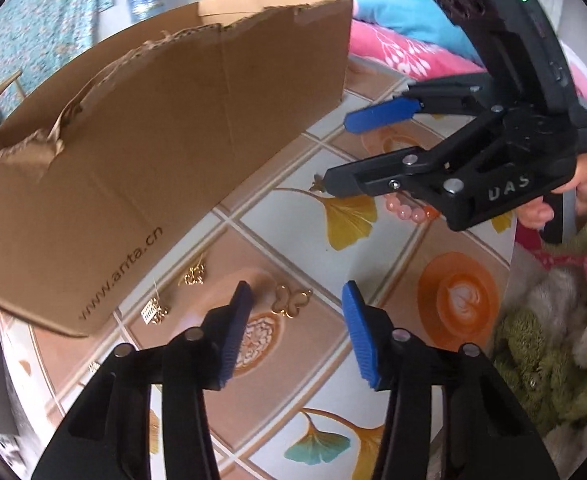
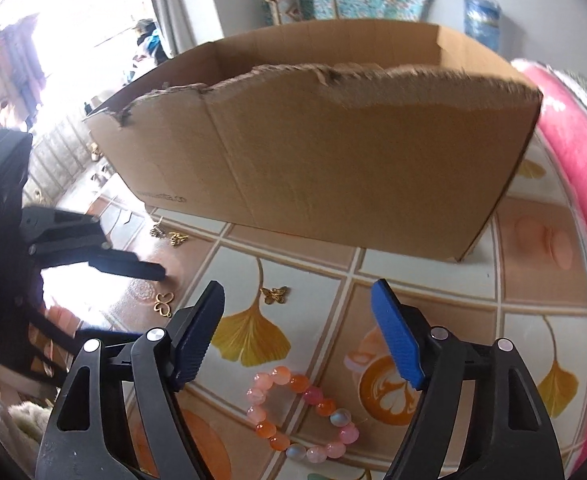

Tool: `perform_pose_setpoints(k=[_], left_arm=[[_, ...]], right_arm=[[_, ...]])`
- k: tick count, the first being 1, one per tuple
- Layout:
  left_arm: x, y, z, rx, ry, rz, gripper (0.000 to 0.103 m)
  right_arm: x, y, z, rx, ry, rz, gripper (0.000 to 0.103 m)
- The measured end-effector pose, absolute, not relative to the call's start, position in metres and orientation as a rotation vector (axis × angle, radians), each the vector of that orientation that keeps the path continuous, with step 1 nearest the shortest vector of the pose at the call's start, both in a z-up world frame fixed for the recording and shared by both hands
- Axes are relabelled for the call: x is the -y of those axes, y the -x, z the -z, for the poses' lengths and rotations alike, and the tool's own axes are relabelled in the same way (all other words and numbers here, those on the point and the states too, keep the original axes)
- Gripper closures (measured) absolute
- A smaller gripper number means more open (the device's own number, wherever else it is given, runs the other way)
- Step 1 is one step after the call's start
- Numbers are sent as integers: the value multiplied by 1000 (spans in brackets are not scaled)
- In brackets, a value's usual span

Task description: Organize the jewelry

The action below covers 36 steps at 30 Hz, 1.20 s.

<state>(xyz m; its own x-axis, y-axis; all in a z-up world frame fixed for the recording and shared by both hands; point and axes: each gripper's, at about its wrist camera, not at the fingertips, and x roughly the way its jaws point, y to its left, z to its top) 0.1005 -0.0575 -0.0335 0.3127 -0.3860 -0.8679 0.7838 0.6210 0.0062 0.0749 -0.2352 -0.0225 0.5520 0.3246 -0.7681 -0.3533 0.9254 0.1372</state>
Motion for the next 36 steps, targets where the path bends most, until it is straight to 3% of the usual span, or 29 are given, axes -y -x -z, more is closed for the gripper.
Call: perform_pose_setpoints(k=[7,15,23,36], left_arm=[[66,-105,31,-1040,-564,837,80],[85,-117,31,-1118,-641,853,80],[106,-117,30,-1122,-694,874,92],[96,-94,32,-1056,-699,852,93]], right_arm=[[227,-72,20,-893,67,-450,37],[228,-73,18,-881,65,-461,37],[231,-74,20,-884,55,-467,37],[231,-78,19,-879,59,-461,37]])
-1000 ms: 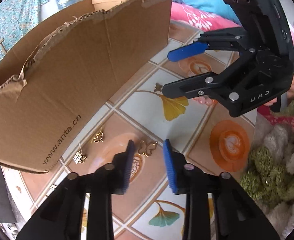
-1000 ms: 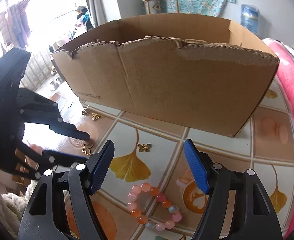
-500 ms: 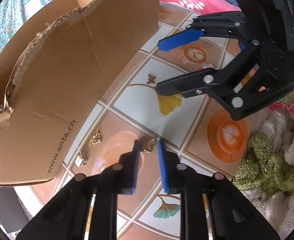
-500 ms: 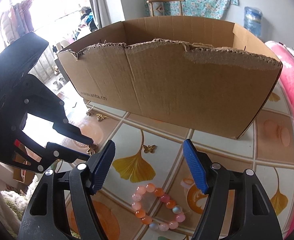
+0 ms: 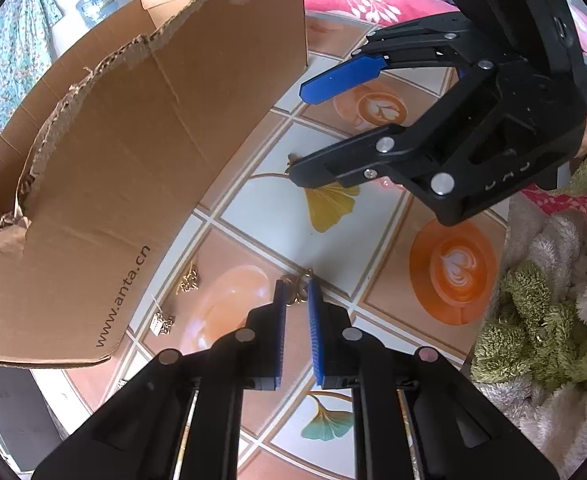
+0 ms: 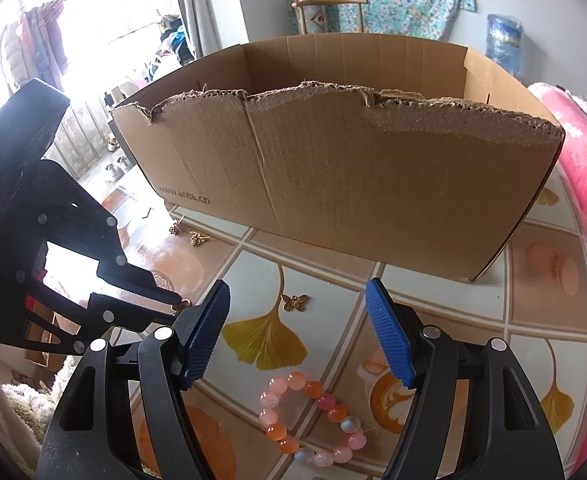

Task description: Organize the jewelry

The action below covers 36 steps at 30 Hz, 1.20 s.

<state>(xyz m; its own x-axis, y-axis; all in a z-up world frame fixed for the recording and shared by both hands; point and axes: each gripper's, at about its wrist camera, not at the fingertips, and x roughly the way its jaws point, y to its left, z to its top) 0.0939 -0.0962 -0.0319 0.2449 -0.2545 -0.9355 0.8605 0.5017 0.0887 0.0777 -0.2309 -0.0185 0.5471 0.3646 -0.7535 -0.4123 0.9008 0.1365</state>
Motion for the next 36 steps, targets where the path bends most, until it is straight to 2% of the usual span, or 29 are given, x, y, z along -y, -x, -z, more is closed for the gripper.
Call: perform_pose_setpoints(k=[8,10,11,12,17,25,30,36], left_arm=[[90,-84,28,-1026,-689,855,93],[87,-84,24,-1020,-681,849,93],[85,-83,23,-1016,-675,846,95],[84,-83,22,-1018,-673,845,103],[77,-83,24,-1017,-659,834,103],[65,-84,22,-1021,-631,838,103],[57,-85,20,-1022,-617,831,102],[46,-85,17,-1023,-604,821,102]], right_arm=[[223,-80,19,-887,83,-468,38],[219,-81,20,-893,96,-474,43],[217,-82,21,-897,107,-475,46],[215,-83,22,-901,117,-476,49],[206,-90,31,-943,152,-473,66],[203,-89,33,-963,158,-445,69],[195,-91,34,-961,197,-417,81],[190,-90,36,-977,200,-402,82]])
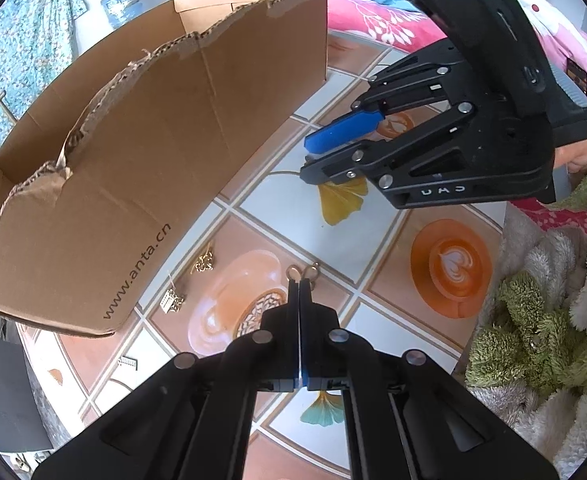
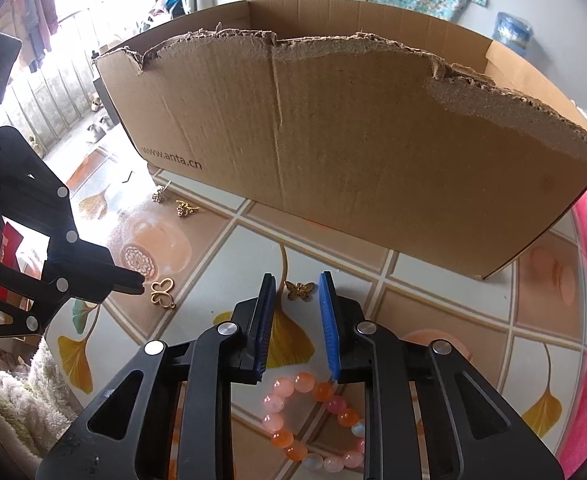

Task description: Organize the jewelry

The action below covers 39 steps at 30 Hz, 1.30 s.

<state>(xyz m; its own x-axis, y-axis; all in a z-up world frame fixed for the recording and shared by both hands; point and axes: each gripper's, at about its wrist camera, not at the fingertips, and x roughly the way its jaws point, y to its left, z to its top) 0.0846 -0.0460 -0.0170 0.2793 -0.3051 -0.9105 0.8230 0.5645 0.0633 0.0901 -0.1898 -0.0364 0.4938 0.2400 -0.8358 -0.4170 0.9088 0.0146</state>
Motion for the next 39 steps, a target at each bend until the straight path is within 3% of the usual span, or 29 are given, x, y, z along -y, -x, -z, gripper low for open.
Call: perform_pose_setpoints(k=[3,4,9,12,22,39], left_arm=[[39,-84,15,-1024,-594,819,102],[38,-84,15,-1023,-591,818,102],[35,-84,12,-1021,-590,815,102],[33,-85,11,-1026,-580,813,102],[39,-85,9,-1026,-560,819,83],[63,-100,20,-1098,-546,776,83]], right_arm=[[190,-92,36,-974,203,-402,85],[188,-92,36,-977,201,-408,94],[184,-90,38,-966,192,-406,97],[189,-88,38,-964,176,-412,97],[213,-82,29,-944,145,-412,97],[231,-85,35,-934,93,-411,97]])
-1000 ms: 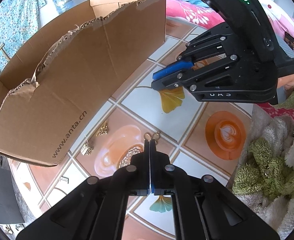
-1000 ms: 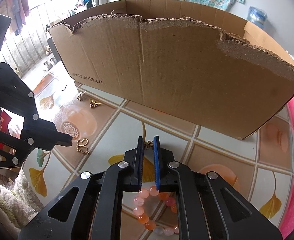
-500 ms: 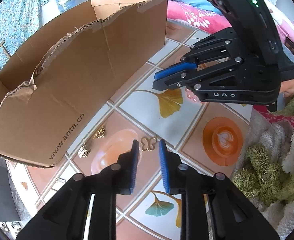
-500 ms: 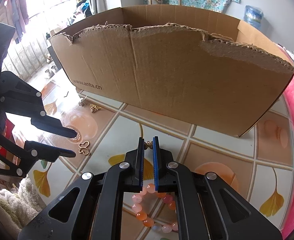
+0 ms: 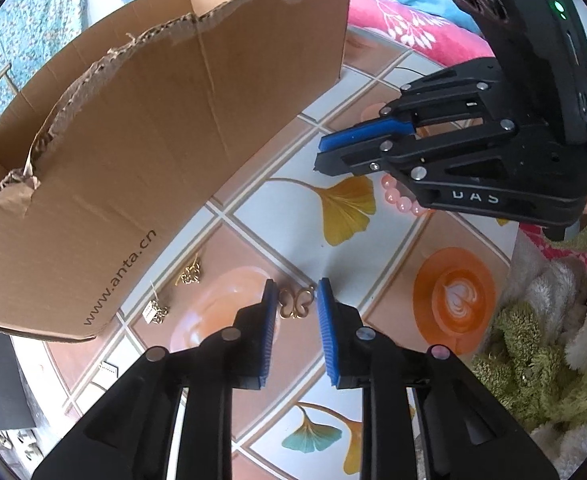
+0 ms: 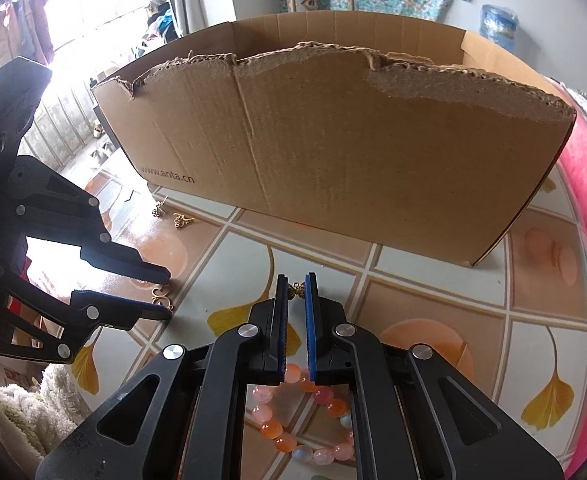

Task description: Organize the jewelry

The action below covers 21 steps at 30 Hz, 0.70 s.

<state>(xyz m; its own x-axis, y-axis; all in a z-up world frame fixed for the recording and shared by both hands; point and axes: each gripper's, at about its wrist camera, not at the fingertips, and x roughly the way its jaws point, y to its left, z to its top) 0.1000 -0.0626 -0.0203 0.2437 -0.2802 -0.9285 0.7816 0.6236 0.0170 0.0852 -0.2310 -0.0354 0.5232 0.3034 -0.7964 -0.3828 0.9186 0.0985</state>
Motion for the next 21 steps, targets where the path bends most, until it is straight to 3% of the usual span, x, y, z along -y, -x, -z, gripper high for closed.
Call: perform_pose_setpoints(k=[21], left_arm=[[62,-100,21,-1092,-556,776,88]], right_arm=[[242,-80,32,-925,88,-418,97]])
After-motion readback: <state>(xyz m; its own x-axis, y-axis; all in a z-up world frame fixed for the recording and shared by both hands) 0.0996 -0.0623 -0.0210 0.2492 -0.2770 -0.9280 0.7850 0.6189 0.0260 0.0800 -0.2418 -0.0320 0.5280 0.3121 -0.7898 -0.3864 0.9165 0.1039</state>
